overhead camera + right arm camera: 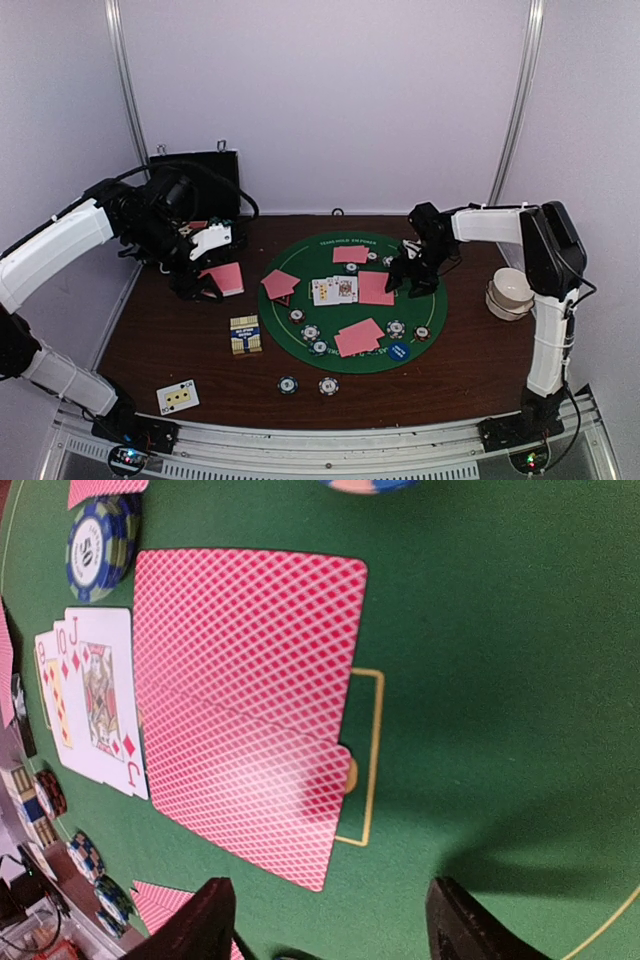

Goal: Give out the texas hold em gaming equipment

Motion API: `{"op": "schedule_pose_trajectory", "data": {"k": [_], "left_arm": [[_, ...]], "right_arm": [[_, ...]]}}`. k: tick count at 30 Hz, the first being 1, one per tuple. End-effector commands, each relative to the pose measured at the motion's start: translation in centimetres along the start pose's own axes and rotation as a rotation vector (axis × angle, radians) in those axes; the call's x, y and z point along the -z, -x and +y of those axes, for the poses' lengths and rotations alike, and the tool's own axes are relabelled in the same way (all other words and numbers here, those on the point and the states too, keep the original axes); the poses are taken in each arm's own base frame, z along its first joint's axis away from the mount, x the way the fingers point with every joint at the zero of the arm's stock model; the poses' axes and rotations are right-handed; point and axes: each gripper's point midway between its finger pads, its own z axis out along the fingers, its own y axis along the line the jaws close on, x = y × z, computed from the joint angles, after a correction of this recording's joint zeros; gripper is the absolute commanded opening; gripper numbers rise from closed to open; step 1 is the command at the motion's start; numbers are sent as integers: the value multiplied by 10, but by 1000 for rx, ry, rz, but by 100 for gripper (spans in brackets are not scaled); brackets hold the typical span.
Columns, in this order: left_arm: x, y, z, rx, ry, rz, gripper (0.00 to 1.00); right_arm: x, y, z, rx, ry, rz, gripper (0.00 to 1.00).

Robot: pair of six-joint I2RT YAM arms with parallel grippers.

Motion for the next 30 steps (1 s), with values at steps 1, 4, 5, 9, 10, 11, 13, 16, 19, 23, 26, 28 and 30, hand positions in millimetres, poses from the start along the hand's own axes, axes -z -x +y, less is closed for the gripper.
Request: {"op": "schedule_pose_trajectory", "data": {"k": [1,4,5,9,10,11,13,16,19,23,26,28,30], "left_arm": [[2,0,17,38,28,-19,0],[2,-9,24,53,37,-9,0],[2,-14,27,57,42,-1,0],[-4,-38,38,89,56,32,0],[-5,-44,43,102,65,37,0],[-6,-51,47,113,74,41,0],[-9,-66,54,128,89,53,0],[-12,-88,66,142,125,88,0],[-17,-104,70,172,138,93,0],[-33,-122,64,183,127,115,0],[-44,-133,62,196,123,132,0],[-50,-138,61,204,116,139,0],[-54,-140,61,213,114,139,0]], "right_arm": [[38,9,11,51,-52,-112,81],[55,10,22,77,-42,-166,99],[60,8,26,88,-42,-179,99],[81,4,44,121,-26,-248,100],[85,3,48,127,-20,-262,100],[88,0,52,132,-17,-272,100],[95,-4,58,141,-11,-295,100],[105,-13,64,153,-15,-328,100],[111,-22,63,143,-15,-347,100],[112,-35,59,121,-8,-352,100],[110,-45,53,112,-25,-354,100],[108,-53,49,103,-29,-348,99],[108,-59,46,98,-29,-346,100]]}}
